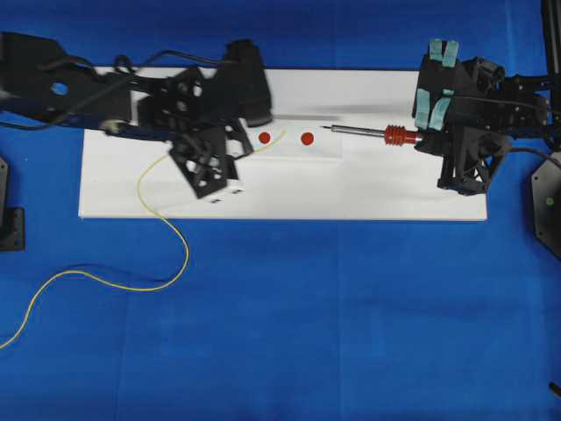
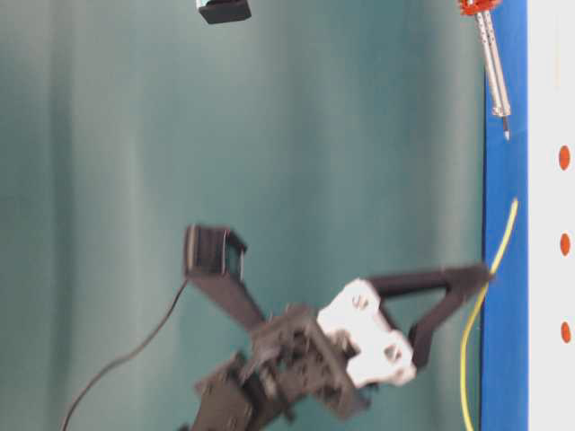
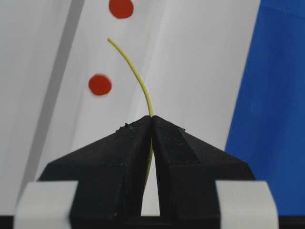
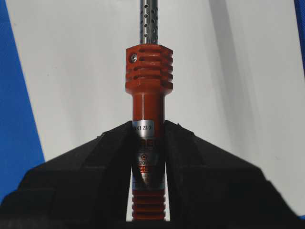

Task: Touch the tip of the soldering iron to the tip of the solder at the mark.

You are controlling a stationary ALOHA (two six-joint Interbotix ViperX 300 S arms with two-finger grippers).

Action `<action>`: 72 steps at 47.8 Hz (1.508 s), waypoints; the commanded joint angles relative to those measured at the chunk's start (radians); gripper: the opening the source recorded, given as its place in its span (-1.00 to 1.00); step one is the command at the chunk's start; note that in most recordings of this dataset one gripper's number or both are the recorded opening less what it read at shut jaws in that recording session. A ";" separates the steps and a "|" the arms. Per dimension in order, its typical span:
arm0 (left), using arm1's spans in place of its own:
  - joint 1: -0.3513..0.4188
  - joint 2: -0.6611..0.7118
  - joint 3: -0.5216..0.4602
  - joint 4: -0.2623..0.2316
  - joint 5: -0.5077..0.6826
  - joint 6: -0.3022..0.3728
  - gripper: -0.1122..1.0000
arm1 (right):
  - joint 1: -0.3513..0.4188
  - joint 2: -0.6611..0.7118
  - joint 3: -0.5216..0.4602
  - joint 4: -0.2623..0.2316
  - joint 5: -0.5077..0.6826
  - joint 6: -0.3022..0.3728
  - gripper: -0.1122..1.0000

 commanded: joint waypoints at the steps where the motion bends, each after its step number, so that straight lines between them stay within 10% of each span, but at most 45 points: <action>1: -0.003 0.023 -0.058 0.003 -0.002 0.003 -0.77 | -0.002 -0.003 -0.009 -0.003 -0.006 0.002 -0.69; 72: -0.011 0.118 -0.106 0.003 0.011 -0.003 -0.77 | 0.021 0.147 -0.066 -0.011 -0.040 0.002 -0.69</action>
